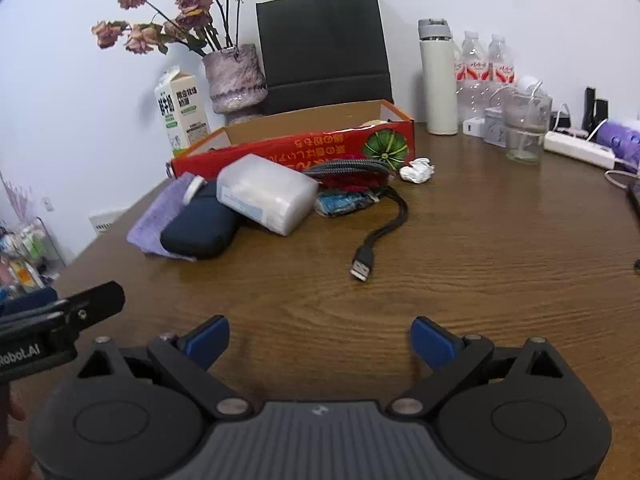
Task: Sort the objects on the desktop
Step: 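Grasp the white plastic box with the right tool while the left grasps a small cap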
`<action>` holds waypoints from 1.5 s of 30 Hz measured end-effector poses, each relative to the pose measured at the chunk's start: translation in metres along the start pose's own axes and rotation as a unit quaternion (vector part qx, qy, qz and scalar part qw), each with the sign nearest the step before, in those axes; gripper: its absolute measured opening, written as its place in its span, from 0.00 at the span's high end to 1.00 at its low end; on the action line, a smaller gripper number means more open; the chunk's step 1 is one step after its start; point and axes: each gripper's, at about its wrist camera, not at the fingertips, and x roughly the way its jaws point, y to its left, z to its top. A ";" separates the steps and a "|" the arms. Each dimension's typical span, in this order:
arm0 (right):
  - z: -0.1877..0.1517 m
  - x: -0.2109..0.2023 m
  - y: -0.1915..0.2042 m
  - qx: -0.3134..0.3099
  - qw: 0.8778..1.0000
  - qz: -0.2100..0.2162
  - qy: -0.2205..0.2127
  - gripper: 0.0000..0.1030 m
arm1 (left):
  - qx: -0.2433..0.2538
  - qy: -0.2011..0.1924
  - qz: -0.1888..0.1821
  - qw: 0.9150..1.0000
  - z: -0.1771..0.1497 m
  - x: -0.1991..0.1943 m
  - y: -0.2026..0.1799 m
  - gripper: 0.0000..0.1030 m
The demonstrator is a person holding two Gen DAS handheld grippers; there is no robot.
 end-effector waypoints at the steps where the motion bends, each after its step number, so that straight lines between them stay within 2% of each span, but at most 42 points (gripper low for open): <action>1: 0.004 0.001 -0.001 0.005 1.000 0.008 -0.001 0.05 | -0.003 0.000 0.001 1.000 0.003 0.003 0.003 0.00; 4: 0.014 0.008 0.005 -0.012 1.000 0.025 -0.015 0.05 | -0.006 0.011 0.007 1.000 0.011 0.019 0.012 0.00; 8: 0.037 0.027 0.018 -0.082 0.996 0.033 -0.033 0.05 | 0.012 0.039 0.008 0.999 0.023 0.042 0.020 0.00; 10: 0.056 0.040 0.019 -0.111 0.991 0.062 -0.038 0.05 | 0.040 0.056 0.008 0.998 0.030 0.057 0.019 0.00; 12: 0.076 0.059 0.015 -0.128 0.986 0.099 -0.041 0.05 | 0.058 0.052 0.004 0.997 0.039 0.070 0.017 0.00; 16: 0.104 0.098 0.019 -0.191 0.976 0.099 -0.047 0.05 | 0.058 0.036 -0.053 0.996 0.067 0.092 0.016 0.00; 18: 0.112 0.114 0.022 -0.222 0.967 0.111 -0.052 0.05 | 0.059 0.037 -0.095 0.993 0.084 0.109 0.015 0.00; 19: 0.115 0.122 0.024 -0.229 0.965 0.118 -0.048 0.05 | 0.058 0.041 -0.104 0.992 0.090 0.117 0.014 0.00; 23: 0.120 0.149 0.020 -0.222 0.960 0.173 0.005 0.07 | 0.034 0.060 -0.137 0.988 0.106 0.157 0.014 0.01; 25: 0.115 0.152 0.017 -0.215 0.961 0.175 0.005 0.17 | 0.014 0.060 -0.144 0.988 0.106 0.170 0.016 0.13; 26: 0.114 0.154 0.015 -0.203 0.962 0.183 0.010 0.38 | 0.007 0.061 -0.143 0.988 0.103 0.174 0.017 0.17; 28: 0.115 0.154 0.007 -0.176 0.965 0.191 0.024 0.38 | 0.012 0.064 -0.135 0.989 0.098 0.179 0.016 0.35; 32: 0.111 0.135 0.002 -0.176 0.970 0.170 -0.004 0.39 | 0.042 0.065 -0.108 0.991 0.088 0.179 0.011 0.37; 35: 0.115 0.120 -0.001 -0.156 0.972 0.176 -0.028 0.39 | 0.023 0.081 -0.109 0.991 0.087 0.186 0.015 0.43; 38: 0.116 0.113 -0.001 -0.151 0.972 0.177 -0.042 0.39 | 0.010 0.075 -0.107 0.991 0.086 0.186 0.021 0.58; 39: 0.115 0.112 0.000 -0.154 0.972 0.173 -0.044 0.39 | 0.005 0.070 -0.100 0.993 0.086 0.183 0.023 0.77; 40: 0.115 0.110 -0.001 -0.155 0.972 0.168 -0.046 0.39 | -0.004 0.069 -0.093 0.993 0.086 0.182 0.026 0.84; 42: 0.116 0.109 -0.003 -0.149 0.974 0.161 -0.050 0.39 | -0.021 0.072 -0.094 0.993 0.087 0.180 0.032 0.87; 45: 0.118 0.106 -0.008 -0.134 0.976 0.161 -0.060 0.39 | -0.006 0.063 -0.080 0.995 0.085 0.174 0.029 0.89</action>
